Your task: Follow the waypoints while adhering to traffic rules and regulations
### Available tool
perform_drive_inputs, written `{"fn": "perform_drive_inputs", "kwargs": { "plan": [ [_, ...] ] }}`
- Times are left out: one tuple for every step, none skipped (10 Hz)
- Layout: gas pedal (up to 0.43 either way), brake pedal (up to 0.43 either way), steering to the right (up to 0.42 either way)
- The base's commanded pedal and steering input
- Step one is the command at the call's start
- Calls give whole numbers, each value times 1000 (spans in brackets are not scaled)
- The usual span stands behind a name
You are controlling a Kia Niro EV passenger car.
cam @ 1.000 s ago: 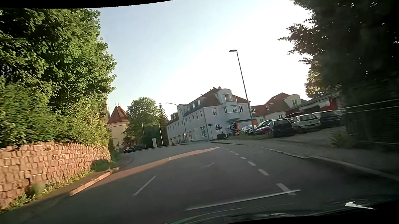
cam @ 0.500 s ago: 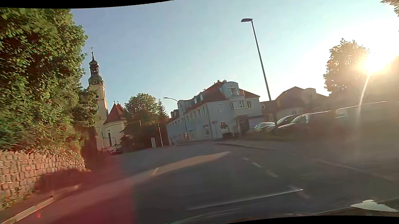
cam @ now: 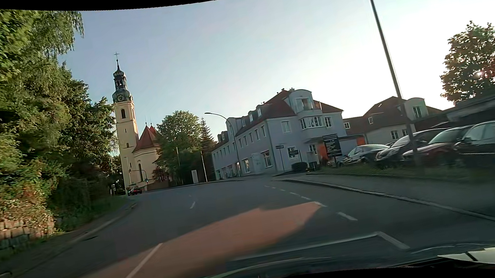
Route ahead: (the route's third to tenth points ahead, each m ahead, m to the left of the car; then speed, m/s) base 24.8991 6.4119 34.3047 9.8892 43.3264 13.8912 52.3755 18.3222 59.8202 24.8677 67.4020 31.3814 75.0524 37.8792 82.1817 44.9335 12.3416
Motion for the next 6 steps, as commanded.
{"fn": "perform_drive_inputs", "kwargs": {
  "plan": [
    [169, 0, -44],
    [169, 0, -45],
    [169, 0, -46],
    [169, 0, -46],
    [169, 0, -47],
    [177, 0, -50]
  ]
}}
